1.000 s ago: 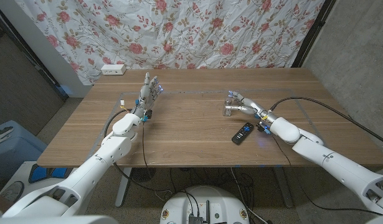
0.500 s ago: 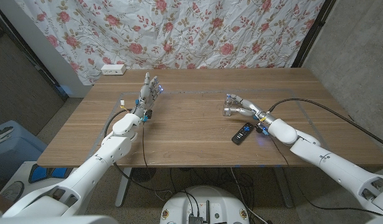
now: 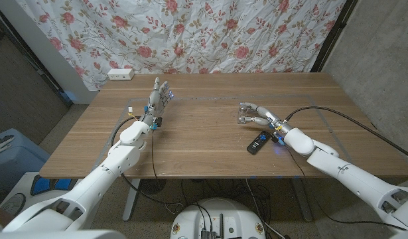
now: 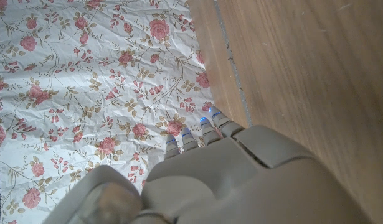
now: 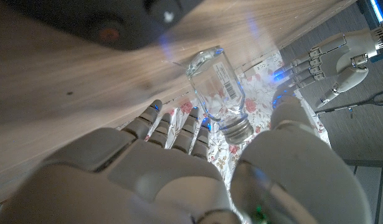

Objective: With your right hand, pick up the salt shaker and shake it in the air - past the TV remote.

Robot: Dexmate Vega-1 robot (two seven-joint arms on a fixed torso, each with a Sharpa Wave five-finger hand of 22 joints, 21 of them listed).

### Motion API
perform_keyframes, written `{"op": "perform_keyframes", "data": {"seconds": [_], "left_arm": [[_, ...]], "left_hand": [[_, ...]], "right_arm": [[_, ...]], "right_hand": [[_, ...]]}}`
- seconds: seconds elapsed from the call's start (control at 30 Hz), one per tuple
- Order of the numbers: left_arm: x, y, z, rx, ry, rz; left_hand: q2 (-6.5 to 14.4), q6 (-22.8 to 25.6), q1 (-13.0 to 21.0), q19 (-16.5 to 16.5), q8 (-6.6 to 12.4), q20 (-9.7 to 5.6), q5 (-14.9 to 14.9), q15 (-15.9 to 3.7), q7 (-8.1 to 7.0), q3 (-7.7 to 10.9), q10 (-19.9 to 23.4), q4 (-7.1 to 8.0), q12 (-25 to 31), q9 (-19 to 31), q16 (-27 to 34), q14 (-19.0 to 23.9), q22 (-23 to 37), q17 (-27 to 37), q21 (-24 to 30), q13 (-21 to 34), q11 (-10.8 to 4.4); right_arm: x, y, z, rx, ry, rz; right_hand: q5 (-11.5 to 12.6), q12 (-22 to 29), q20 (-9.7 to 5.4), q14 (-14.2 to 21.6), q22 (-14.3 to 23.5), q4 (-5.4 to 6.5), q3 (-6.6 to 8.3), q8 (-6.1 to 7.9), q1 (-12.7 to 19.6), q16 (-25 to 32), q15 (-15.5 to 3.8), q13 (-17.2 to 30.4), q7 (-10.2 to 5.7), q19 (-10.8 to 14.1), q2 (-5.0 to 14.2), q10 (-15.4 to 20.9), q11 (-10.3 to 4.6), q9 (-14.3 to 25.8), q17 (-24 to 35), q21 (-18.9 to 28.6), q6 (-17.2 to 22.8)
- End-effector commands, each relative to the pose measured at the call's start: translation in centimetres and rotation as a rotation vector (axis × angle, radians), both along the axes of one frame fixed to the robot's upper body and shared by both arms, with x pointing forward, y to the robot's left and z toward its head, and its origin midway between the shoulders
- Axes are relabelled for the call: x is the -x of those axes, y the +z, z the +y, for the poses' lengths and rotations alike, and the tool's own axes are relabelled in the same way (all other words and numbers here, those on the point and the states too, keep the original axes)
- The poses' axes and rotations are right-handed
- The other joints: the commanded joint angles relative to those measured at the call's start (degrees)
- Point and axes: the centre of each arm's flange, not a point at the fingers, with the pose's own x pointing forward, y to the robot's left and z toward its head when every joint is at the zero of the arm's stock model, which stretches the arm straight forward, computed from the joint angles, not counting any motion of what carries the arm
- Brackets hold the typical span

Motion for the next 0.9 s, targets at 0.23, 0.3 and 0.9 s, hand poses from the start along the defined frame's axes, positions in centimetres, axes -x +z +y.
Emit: {"op": "perform_keyframes", "data": {"seconds": [0.23, 0.3, 0.9], "left_arm": [[0.0, -0.01, -0.01, 0.0, 0.0, 0.0], [0.0, 0.0, 0.0, 0.0, 0.0, 0.0], [0.01, 0.0, 0.0, 0.0, 0.0, 0.0]], "left_hand": [[5.6, 0.1, -0.1, 0.8, 0.23, -1.45, 0.4, -6.03, -0.57, -0.38, 0.0, 0.14, 0.2, 0.1, 0.3, 0.2, 0.3, 0.1, 0.0, 0.2, -0.51], [5.6, 0.1, -0.1, 0.7, 0.25, -1.41, 0.4, -5.98, -0.55, -0.38, 0.0, 0.14, 0.2, 0.1, 0.3, 0.2, 0.3, 0.1, 0.0, 0.2, -0.5], [5.6, 0.2, -0.1, 0.7, 0.27, -1.43, 0.4, -5.98, -0.56, -0.43, 0.0, 0.14, 0.2, 0.1, 0.3, 0.2, 0.3, 0.1, -0.1, 0.2, -0.43]], "right_arm": [[-0.47, 0.02, 0.35, -0.003, -0.016, -0.004], [-0.48, 0.08, 0.27, -0.001, -0.018, -0.004], [-1.0, 0.39, 0.06, 0.007, -0.019, 0.007]], "right_hand": [[1.3, 0.2, -1.11, 2.5, 0.1, 0.74, 0.66, 1.19, 3.6, 0.9, -5.19, 0.2, -0.29, 1.4, 1.52, 4.6, -0.78, 0.3, 0.1, -0.6, 3.8], [1.4, 0.1, -1.39, 2.7, 0.1, 0.84, 0.66, 1.36, 3.8, 1.0, -5.41, 0.2, -0.3, 1.5, 1.78, 4.9, -0.82, 0.3, 0.1, -0.6, 4.4], [1.3, -0.1, -3.45, 5.6, 0.1, 2.8, -0.59, 2.97, 2.8, 2.1, -8.01, 0.3, -0.45, 2.3, 6.72, 11.7, -1.03, 0.6, 0.6, -0.9, 11.6]]}}
